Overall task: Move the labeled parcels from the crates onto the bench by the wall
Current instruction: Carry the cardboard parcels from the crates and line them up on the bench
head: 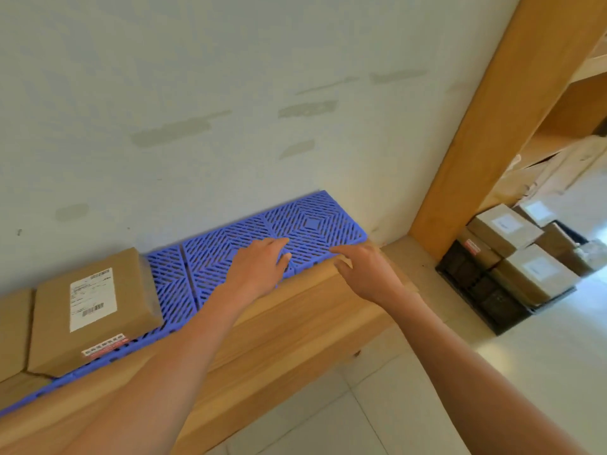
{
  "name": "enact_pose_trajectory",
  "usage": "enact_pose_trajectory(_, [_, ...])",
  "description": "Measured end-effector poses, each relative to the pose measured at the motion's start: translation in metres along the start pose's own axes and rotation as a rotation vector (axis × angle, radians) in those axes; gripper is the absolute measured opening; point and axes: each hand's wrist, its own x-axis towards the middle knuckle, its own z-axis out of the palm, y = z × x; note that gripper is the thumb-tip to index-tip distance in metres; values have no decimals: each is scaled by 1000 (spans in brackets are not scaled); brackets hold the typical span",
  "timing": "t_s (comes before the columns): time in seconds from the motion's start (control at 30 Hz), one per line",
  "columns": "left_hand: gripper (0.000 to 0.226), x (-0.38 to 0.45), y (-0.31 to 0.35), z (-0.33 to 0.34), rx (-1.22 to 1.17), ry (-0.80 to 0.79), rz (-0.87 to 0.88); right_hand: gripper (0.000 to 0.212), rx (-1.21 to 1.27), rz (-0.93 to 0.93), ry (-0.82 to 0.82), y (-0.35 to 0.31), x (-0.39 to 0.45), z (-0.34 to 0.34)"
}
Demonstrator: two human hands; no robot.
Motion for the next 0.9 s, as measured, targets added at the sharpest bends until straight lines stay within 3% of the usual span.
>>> enact_pose_trajectory(0.4, [55, 75, 273, 27, 21, -77, 358, 40, -3, 307, 246, 187, -115, -145])
enact_pose_trajectory(0.63, [54, 134, 378, 71, -22, -133, 513, 41, 27, 508, 296, 285, -130, -181])
enact_pose_trajectory(0.9, [53, 244, 468, 128, -67, -223, 637, 39, 37, 654, 332, 399, -88, -225])
